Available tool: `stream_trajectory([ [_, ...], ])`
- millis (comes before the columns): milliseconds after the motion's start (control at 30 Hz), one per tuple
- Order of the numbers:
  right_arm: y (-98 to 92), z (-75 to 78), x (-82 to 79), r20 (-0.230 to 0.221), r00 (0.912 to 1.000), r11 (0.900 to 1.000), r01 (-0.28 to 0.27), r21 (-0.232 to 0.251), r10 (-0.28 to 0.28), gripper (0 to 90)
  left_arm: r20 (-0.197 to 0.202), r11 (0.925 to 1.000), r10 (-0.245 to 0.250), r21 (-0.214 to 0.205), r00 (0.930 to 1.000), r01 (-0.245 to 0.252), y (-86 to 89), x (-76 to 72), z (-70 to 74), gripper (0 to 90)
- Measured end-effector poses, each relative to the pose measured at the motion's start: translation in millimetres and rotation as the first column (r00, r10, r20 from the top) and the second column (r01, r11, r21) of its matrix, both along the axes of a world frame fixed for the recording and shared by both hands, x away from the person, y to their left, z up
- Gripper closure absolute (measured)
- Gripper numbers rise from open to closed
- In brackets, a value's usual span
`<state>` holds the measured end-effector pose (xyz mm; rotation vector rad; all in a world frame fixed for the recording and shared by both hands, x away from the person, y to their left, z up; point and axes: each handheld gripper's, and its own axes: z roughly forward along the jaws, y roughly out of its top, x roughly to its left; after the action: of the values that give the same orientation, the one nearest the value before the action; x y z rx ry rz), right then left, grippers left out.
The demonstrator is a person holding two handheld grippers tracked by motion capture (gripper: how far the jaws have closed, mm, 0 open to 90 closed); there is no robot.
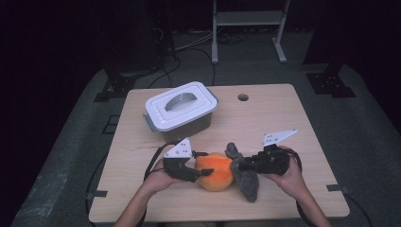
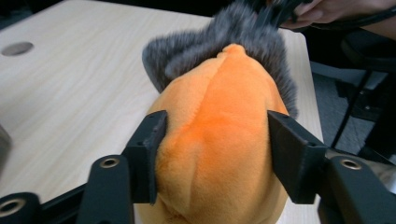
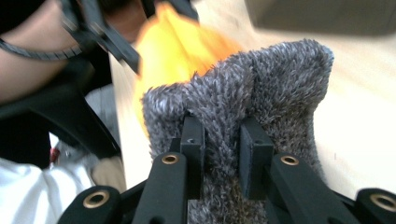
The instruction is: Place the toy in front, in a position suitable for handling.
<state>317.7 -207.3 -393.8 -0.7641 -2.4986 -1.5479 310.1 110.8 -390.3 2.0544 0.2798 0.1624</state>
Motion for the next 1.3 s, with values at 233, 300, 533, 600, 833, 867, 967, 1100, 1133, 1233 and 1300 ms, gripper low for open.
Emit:
stream_trajectory([
  [233, 16.1, 13.2, -7.5, 0.060, 0.9979, 0.9997, -0.026, 0.000, 0.026, 73.9, 0.037, 0.9997, -0.008, 0.025, 0.9993, 0.007, -6.5, -4.8, 0.9, 42.9],
  [300, 17.8, 5.6, -5.8, 0.041, 0.9988, 0.9995, -0.025, -0.019, 0.025, 74.0, 0.014, 0.9998, -0.015, 0.015, 0.9998, 0.015, -5.7, -3.1, -1.4, 37.2],
  [533, 6.9, -9.4, 0.4, -0.016, 0.9997, 0.9990, -0.020, -0.040, 0.019, 73.7, -0.076, 0.9995, -0.029, 0.013, 0.9967, 0.030, -1.8, 8.3, -17.6, 14.3],
  [600, 4.1, -11.5, 1.6, -0.028, 0.9995, 0.9981, -0.018, -0.059, 0.016, 73.7, -0.060, 0.9989, -0.045, 0.013, 0.9972, 0.046, -0.6, 6.5, -16.9, 21.3],
  [833, 6.3, 7.6, -6.7, 0.047, 0.9988, 0.9996, -0.013, -0.024, 0.014, 73.7, 0.014, 0.9981, -0.053, 0.031, 0.9985, 0.052, -5.0, -2.0, -7.7, 37.7],
  [867, 8.7, 9.1, -7.4, 0.052, 0.9985, 0.9996, -0.018, -0.020, 0.019, 73.7, 0.024, 0.9977, -0.056, 0.040, 0.9981, 0.055, -6.1, -3.5, -7.0, 38.1],
  [967, 14.5, 6.8, -7.7, 0.048, 0.9982, 0.9988, -0.033, -0.037, 0.034, 73.7, 0.033, 0.9985, -0.044, 0.035, 0.9985, 0.043, -4.3, -3.7, -4.9, 40.0],
  [1100, 15.8, -12.0, -2.5, -0.002, 0.9994, 0.9962, -0.033, -0.081, 0.033, 73.7, 0.027, 0.9993, -0.023, 0.030, 0.9994, 0.022, -0.1, -1.5, -4.2, 40.5],
  [1133, 15.9, -16.6, -1.1, -0.019, 0.9993, 0.9956, -0.034, -0.087, 0.032, 73.7, 0.027, 0.9992, -0.025, 0.032, 0.9993, 0.024, 0.1, -1.2, -5.1, 40.5],
  [1233, 14.3, -13.6, -0.7, -0.010, 0.9997, 0.9968, -0.023, -0.077, 0.022, 73.9, 0.014, 0.9996, -0.019, 0.021, 0.9997, 0.019, -0.5, -0.4, -6.6, 40.3],
  [1300, 13.5, -6.1, -2.5, 0.006, 0.9997, 0.9995, -0.022, -0.024, 0.022, 74.0, 0.010, 0.9992, -0.030, 0.026, 0.9995, 0.030, -2.3, -0.9, -8.4, 39.8],
])
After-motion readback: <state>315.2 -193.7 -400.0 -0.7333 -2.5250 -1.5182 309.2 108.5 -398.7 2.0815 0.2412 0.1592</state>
